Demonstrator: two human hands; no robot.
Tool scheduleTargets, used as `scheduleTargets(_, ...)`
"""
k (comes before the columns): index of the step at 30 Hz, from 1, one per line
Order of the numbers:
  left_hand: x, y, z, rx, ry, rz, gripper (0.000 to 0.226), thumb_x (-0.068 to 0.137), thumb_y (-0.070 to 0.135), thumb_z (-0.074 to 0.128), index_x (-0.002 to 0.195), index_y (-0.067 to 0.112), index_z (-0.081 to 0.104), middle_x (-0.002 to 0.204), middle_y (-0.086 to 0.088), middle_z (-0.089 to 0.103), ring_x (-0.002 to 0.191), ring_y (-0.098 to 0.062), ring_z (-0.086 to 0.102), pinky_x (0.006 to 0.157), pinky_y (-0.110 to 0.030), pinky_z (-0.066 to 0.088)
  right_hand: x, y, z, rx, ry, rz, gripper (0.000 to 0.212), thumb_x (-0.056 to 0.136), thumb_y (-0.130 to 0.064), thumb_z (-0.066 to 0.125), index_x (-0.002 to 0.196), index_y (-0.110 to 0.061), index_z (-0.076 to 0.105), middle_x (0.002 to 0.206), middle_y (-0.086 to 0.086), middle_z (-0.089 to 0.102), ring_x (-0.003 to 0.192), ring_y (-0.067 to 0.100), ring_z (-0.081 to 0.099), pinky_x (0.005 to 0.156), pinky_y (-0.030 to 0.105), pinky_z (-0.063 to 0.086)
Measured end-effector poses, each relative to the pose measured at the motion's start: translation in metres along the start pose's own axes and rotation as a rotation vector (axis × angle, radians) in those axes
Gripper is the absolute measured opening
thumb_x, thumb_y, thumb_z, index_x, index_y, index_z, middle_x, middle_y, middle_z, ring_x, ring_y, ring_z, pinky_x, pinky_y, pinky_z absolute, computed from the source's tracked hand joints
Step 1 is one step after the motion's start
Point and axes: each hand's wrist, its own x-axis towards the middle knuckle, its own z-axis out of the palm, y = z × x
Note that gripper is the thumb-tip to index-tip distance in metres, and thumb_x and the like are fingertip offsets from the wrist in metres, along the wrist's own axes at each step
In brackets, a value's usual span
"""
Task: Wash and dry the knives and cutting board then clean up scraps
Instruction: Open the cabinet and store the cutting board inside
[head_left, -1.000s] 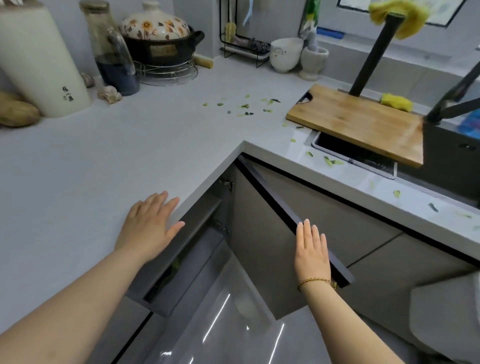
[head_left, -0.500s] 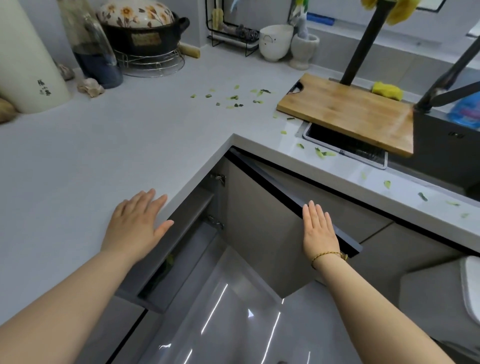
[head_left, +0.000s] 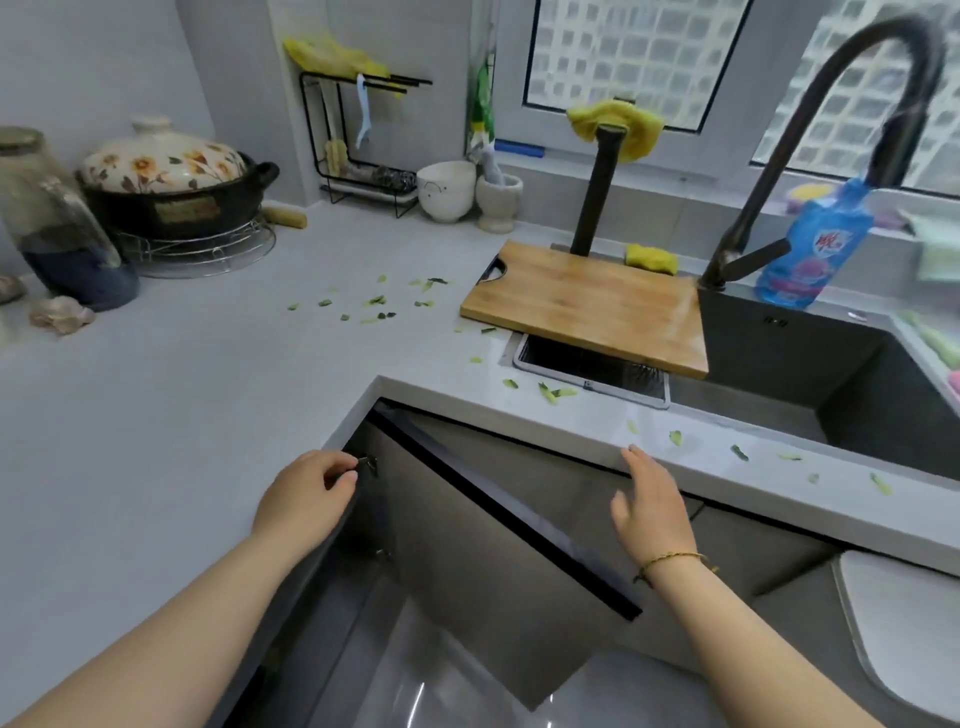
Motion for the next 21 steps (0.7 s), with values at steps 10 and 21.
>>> scheduleTargets(10,0.140,0.118,0.047,-0.074,-0.080,0.019,0.035,0.095,0.020,0.045,0.129,0.015,0.052,0.136,-0.004,0.049,0.124,-0.021,0.046,0.104,-0.032,0.034,0.151,0.048,-0.056,0.246,0.143,0.157,0.045,0.094,-0.009,0.045,0.138,-0.005,0.036,0.147,0.011,0.033,0.137,0.026,0.027,0.111,0.033,0.021)
scheduleTargets(21,0.292,0.196,0.084,-0.024,-0.102,0.066,0.046,0.096,0.020,0.042,0.140,0.010,0.035,0.147,-0.008,0.030,0.131,-0.026,0.036,0.104,-0.033,0.032,0.242,0.087,-0.066,0.628,0.221,0.674,0.056,0.095,-0.019,0.045,0.144,-0.004,0.021,0.151,0.014,0.024,0.137,0.029,0.026,0.110,0.038,0.024)
